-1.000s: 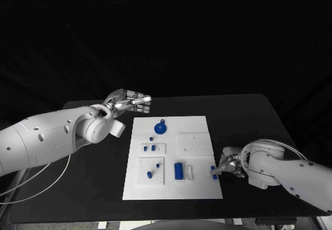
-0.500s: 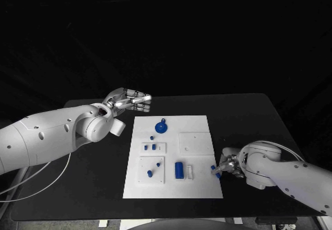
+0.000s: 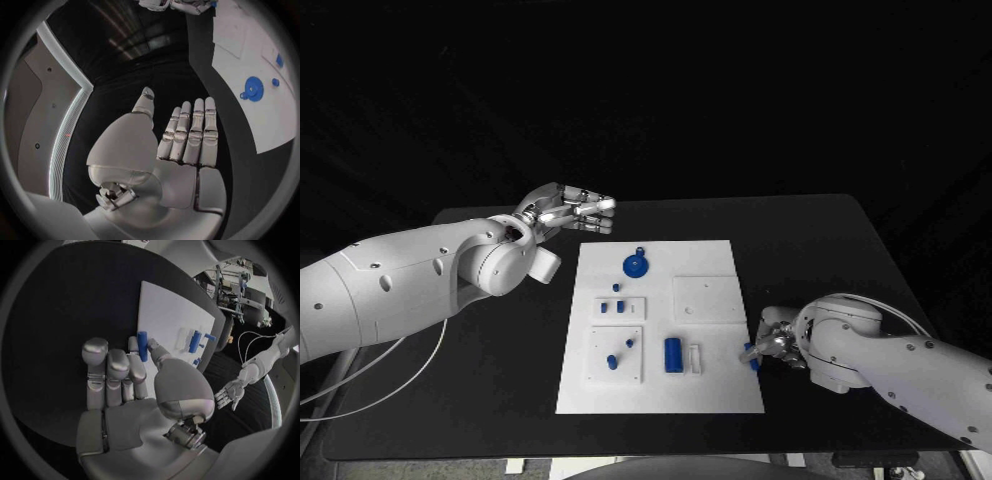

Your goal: Assemble the parts on the task board

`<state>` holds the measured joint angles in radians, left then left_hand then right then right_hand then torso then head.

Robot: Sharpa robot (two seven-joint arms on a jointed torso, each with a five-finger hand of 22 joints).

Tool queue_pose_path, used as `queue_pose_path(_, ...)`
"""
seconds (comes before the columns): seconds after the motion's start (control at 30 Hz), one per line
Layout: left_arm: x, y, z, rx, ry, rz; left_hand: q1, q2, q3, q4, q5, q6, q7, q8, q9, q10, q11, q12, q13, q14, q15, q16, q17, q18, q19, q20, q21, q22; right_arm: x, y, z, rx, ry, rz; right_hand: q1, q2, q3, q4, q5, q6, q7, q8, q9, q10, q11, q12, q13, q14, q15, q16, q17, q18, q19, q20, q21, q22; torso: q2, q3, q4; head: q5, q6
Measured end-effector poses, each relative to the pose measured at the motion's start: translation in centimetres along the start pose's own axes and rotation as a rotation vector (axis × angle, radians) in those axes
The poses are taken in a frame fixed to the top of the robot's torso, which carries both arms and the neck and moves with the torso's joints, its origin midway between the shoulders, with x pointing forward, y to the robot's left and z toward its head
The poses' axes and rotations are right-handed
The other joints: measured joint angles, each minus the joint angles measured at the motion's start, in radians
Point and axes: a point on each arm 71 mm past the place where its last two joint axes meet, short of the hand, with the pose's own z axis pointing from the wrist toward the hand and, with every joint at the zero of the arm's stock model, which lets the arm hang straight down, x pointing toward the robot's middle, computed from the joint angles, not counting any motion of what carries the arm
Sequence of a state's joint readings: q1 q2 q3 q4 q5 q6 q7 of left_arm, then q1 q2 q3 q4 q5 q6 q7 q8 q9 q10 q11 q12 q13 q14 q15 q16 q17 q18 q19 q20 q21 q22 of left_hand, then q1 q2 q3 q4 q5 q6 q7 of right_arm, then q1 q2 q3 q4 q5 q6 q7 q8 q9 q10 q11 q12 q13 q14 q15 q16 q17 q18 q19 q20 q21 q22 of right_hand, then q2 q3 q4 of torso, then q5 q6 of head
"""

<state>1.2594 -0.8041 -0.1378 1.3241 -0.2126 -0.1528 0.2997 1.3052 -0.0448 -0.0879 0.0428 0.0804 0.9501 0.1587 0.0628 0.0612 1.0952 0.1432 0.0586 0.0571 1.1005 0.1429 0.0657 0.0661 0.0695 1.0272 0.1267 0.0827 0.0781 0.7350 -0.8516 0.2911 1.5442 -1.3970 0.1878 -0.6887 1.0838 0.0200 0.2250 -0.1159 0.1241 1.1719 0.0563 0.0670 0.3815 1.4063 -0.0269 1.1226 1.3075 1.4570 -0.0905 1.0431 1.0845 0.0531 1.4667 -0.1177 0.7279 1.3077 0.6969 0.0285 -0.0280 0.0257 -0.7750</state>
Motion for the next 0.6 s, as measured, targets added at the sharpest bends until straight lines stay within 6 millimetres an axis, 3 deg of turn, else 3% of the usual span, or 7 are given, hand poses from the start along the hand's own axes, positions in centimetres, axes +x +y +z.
queue_pose_path(0.07,0.0,0.0,0.0,0.0,0.0,0.0,0.0,0.0,0.0,0.0,0.0,0.0,0.0,0.0,0.0,0.0,0.0,0.0,0.0,0.0,0.0,0.0,0.0,0.0,0.0,0.0,0.0,0.0,0.0,0.0,0.0,-0.002,-0.002,0.002,0.004,0.004,0.027,-0.027,0.042,0.007,-0.005,0.0,0.0,0.0,0.0,0.0,0.0,0.0,0.0,-0.002,-0.002,0.0,0.0,0.0,0.0,0.0,0.0,0.0,0.0,0.0,0.0)
queue_pose_path(0.13,0.0,0.0,0.0,-0.001,0.001,0.0,0.0,0.0,0.0,0.0,0.0,0.0,0.0,0.0,0.0,0.0,0.0,0.0,0.0,0.0,0.0,0.0,0.0,0.0,0.0,0.0,0.0,0.0,0.0,0.0,0.0,-0.003,-0.004,0.008,0.004,0.004,0.055,-0.054,0.047,0.016,-0.013,0.0,0.0,0.0,-0.004,0.0,0.0,0.0,0.0,-0.008,-0.005,-0.001,0.0,0.0,0.0,0.0,0.0,0.0,0.0,-0.001,0.0)
queue_pose_path(0.33,-0.1,0.0,0.0,-0.003,0.0,0.0,0.0,0.0,0.0,0.0,0.0,0.0,0.0,0.0,0.0,0.0,0.0,0.0,0.0,0.0,0.0,0.0,0.0,0.0,0.0,0.0,0.0,0.0,0.1,-0.2,-0.2,-0.007,-0.018,0.043,0.005,0.005,0.075,-0.042,0.062,0.043,-0.014,-0.008,-0.002,0.0,-0.007,-0.005,0.0,-0.001,0.001,-0.008,-0.01,-0.002,0.0,0.0,0.0,0.0,0.0,0.0002,-0.0002,-0.001,0.0)
queue_pose_path(0.37,-0.1,0.0,0.0,-0.004,0.0,0.0,0.0,0.0,0.0,0.0,0.0,-0.002,0.002,0.0,0.0,0.0,0.0,0.0,0.0,0.0,0.0,0.0,0.0,0.0,0.0,0.0,0.0,0.0,0.1,-0.3,-0.2,-0.011,-0.023,0.054,0.005,0.005,0.08,-0.037,0.066,0.044,-0.013,-0.01,-0.025,0.0,-0.007,-0.005,0.0,0.0,0.0,-0.008,-0.01,-0.003,0.0,0.0,0.0,0.0,0.0,0.0002,-0.0003,-0.001,0.0)
queue_pose_path(0.4,-0.1,0.0,0.0,-0.004,0.0,0.0,0.0,0.0,0.0,0.0,0.0,-0.003,0.004,0.0,0.0,0.0,0.0,0.0,0.0,0.0,0.0,0.0,0.0,0.0,0.0,0.0,0.0,0.0,0.1,-0.4,-0.3,-0.014,-0.027,0.062,0.005,0.005,0.085,-0.032,0.066,0.044,-0.013,-0.01,-0.101,0.0,-0.007,-0.005,0.0,0.001,-0.001,-0.008,-0.011,-0.006,0.0,0.0,0.0,0.0,0.0,0.0002,-0.0003,-0.001,0.0)
queue_pose_path(0.43,-0.1,0.0,0.0,-0.004,0.0,0.0,0.0,0.0,0.0,0.0,0.0,-0.003,0.003,0.0,0.0,0.0,0.0,0.0,0.0,0.0,0.0,0.0,0.0,0.0,0.0,0.0,0.0,0.0,0.0,-0.5,-0.4,-0.018,-0.031,0.07,0.006,0.006,0.097,-0.038,0.066,0.044,-0.013,-0.009,-0.143,0.0,-0.007,-0.005,0.0,0.001,-0.001,-0.008,-0.011,-0.006,0.0,0.0,0.0,0.0,0.0,0.0002,-0.0005,-0.001,0.0)
queue_pose_path(0.6,-0.1,0.1,-0.1,-0.006,0.0,0.0,0.0,0.0,0.0,0.0,0.0,-0.003,0.003,0.0,0.0,0.0,0.0,0.0,0.0,0.0,0.0,0.0,0.0,0.0,0.0,0.0,0.0,0.0,-0.3,-0.9,-1.0,-0.035,-0.058,0.114,0.019,0.019,0.104,-0.04,0.066,0.047,-0.009,-0.008,-0.166,-0.001,-0.009,-0.005,0.0,0.001,-0.001,-0.008,-0.013,-0.007,0.0,0.0,0.004,0.0,0.0,0.0002,-0.0011,0.0,0.001)
